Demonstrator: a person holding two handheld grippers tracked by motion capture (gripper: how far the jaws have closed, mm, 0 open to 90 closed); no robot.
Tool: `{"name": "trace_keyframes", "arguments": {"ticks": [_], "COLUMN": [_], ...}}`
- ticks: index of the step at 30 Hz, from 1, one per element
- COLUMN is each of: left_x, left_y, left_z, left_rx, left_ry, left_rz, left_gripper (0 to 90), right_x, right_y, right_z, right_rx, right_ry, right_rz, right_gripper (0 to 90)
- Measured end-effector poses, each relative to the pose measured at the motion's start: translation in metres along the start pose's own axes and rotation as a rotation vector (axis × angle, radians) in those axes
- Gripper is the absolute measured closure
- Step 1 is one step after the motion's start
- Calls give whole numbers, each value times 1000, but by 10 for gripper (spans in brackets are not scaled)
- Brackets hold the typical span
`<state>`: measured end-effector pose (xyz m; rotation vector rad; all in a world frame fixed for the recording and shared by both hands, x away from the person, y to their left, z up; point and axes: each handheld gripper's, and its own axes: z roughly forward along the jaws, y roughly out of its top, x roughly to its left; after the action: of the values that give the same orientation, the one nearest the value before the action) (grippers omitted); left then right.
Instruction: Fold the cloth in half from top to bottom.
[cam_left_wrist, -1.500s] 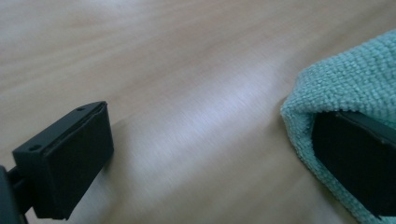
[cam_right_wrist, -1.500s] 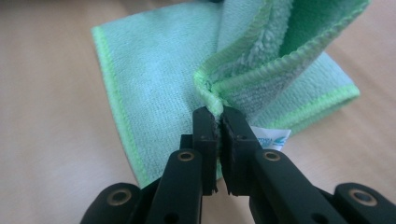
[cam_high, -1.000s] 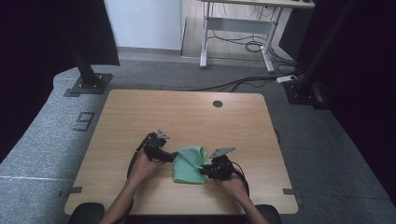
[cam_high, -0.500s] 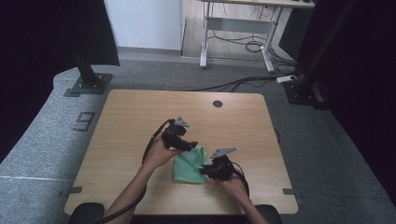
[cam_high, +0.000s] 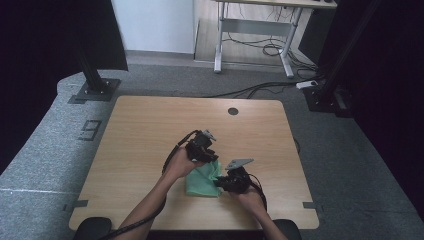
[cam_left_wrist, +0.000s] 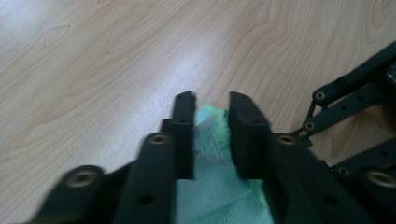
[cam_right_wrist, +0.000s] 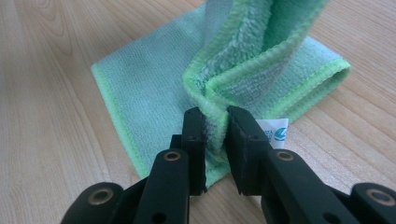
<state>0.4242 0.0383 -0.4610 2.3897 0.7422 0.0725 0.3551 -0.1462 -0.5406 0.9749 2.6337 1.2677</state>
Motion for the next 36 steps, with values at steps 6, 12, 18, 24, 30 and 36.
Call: {"name": "trace_keyframes", "arguments": {"ticks": [6, 12, 18, 24, 30, 36], "left_x": [-4, -11, -20, -24, -27, -27], "left_y": [-9, -22, -42, -69, -100, -116], "left_z": [-17, -32, -39, -40, -39, -46], "left_rx": [-21, -33, -28, -22, -12, -50], "left_ry": [-6, 3, 14, 20, 13, 1], "left_rz": [-2, 3, 9, -6, -40, -73], "left_gripper": [845, 841, 828, 807, 764, 578], "right_x": [2, 2, 2, -1, -8, -4], "right_y": [1, -1, -7, -10, -7, 4], "right_z": [-5, -16, -27, -43, -46, -35], "right_rx": [-5, -20, -30, -51, -58, -65], "right_ry": [-20, -29, -43, -58, -88, -100], "right_rz": [-3, 11, 13, 18, 33, 31], "right_gripper": [718, 660, 578, 510, 438, 359]}}
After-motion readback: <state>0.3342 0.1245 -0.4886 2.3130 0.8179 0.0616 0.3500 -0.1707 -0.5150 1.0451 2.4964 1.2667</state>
